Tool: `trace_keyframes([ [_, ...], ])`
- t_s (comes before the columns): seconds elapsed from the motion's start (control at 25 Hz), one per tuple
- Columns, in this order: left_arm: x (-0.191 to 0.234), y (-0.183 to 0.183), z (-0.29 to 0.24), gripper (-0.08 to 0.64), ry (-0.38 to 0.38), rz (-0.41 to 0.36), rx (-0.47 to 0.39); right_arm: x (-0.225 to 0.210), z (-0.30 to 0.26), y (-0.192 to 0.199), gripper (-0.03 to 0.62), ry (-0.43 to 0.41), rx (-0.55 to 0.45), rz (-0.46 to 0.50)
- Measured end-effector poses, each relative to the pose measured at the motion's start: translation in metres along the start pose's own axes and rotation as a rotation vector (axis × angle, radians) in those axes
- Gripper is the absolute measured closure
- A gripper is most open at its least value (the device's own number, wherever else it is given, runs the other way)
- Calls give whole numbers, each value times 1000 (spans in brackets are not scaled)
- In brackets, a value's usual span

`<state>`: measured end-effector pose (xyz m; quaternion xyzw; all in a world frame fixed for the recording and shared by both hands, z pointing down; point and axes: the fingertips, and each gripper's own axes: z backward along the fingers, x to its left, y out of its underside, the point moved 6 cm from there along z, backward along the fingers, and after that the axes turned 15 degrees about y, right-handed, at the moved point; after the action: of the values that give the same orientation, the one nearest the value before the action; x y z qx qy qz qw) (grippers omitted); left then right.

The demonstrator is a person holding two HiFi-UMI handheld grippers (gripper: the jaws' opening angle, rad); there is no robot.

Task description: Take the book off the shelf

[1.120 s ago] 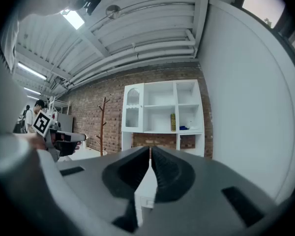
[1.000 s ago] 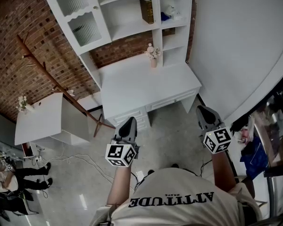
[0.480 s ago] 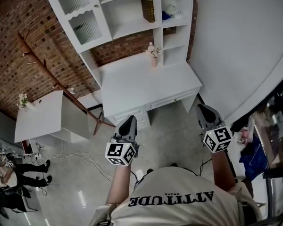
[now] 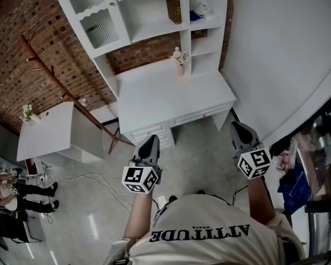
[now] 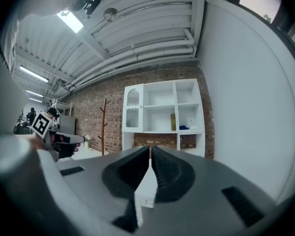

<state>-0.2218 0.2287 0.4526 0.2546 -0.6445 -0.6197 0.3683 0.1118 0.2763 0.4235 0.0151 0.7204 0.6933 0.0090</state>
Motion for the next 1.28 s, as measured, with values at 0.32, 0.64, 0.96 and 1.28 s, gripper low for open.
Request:
trace_keyframes([
  [0.32, -18, 6, -17, 535, -31, 2, 9, -26, -3, 7, 558, -27, 11, -9],
  [0.64, -39, 13, -29, 535, -69, 2, 3, -47, -6, 12, 557, -73, 16, 2],
  [0.96, -50, 17, -40, 535, -87, -8, 3, -66, -9, 19, 557, -85, 25, 0],
  [1.28, -41, 17, -53, 535, -81, -1, 10, -68, -23, 24, 557, -85, 51, 1],
])
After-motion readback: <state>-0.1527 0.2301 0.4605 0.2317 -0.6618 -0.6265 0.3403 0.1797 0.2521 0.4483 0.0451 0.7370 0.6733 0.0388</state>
